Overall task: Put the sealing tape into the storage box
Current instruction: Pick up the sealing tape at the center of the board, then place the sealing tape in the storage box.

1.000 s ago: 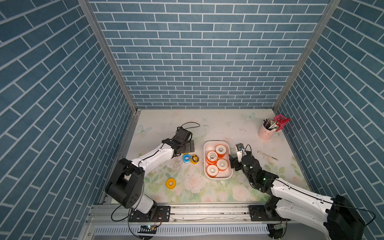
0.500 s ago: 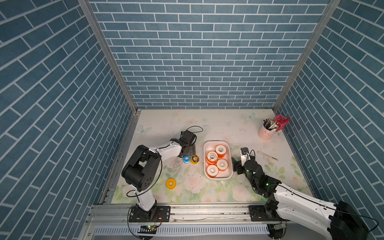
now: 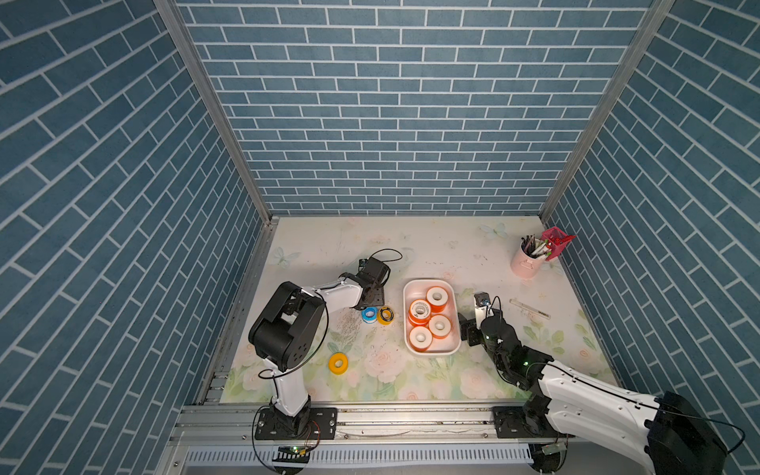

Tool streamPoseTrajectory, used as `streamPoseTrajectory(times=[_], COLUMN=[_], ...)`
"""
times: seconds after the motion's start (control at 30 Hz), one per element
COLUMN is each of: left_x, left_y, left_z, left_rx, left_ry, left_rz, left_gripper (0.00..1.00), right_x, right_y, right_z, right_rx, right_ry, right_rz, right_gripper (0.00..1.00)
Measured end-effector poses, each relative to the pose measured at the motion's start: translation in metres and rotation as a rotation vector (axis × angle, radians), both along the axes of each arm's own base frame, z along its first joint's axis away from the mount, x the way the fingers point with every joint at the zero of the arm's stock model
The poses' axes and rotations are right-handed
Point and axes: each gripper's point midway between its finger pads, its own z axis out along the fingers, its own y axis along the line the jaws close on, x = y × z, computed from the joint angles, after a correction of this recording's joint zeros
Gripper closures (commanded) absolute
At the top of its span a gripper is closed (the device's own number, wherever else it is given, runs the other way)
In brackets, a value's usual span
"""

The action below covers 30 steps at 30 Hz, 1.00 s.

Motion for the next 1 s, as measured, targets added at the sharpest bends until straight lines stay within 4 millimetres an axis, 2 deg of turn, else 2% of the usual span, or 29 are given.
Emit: streamPoseTrajectory(times=[0.27,0.37,0.5,0.6,0.7,0.77,0.83,0.93,1.0], left_x=[0.001,0.002,0.001,0.001,0.000,-0.004,-0.014,-0.038,-0.055], left_y=[0.002,0.001,0.000,-0.008,-0.033,-0.058,-0.094,-0.145,-0.173], left_z=[0.002,0.008,0.027,0.053,0.087,0.107,0.127,0.143,0.145], left_rx=[0.005,-0.002,-0.017,-0.036,-0.071,-0.093,-0.126,-0.161,-0.175], left_ry=[-0.007,-0.019,-0.044,-0.083,-0.139,-0.171,-0.197,-0.208,-0.201], left_rz=[0.004,0.004,0.000,-0.019,-0.071,-0.124,-0.206,-0.324,-0.390], left_gripper=[0.37,0.38,0.39,0.39,0.39,0.39,0.39,0.39,0.39], right_x=[0.000,0.000,0.000,0.001,0.002,0.004,0.006,0.010,0.012], right_y=[0.000,0.000,0.000,0.000,-0.002,-0.005,-0.010,-0.017,-0.022], right_z=[-0.002,-0.003,-0.003,-0.003,-0.003,-0.005,-0.006,-0.006,-0.005], right_rx=[-0.006,-0.008,-0.007,-0.007,-0.005,-0.007,-0.002,0.009,0.020], right_ry=[0.005,0.008,0.007,0.006,0.008,0.013,0.019,0.024,0.025], right_rz=[0.000,0.000,0.000,-0.001,-0.013,-0.032,-0.056,-0.092,-0.114], right_gripper=[0.19,0.19,0.19,0.19,0.19,0.19,0.19,0.19,0.19])
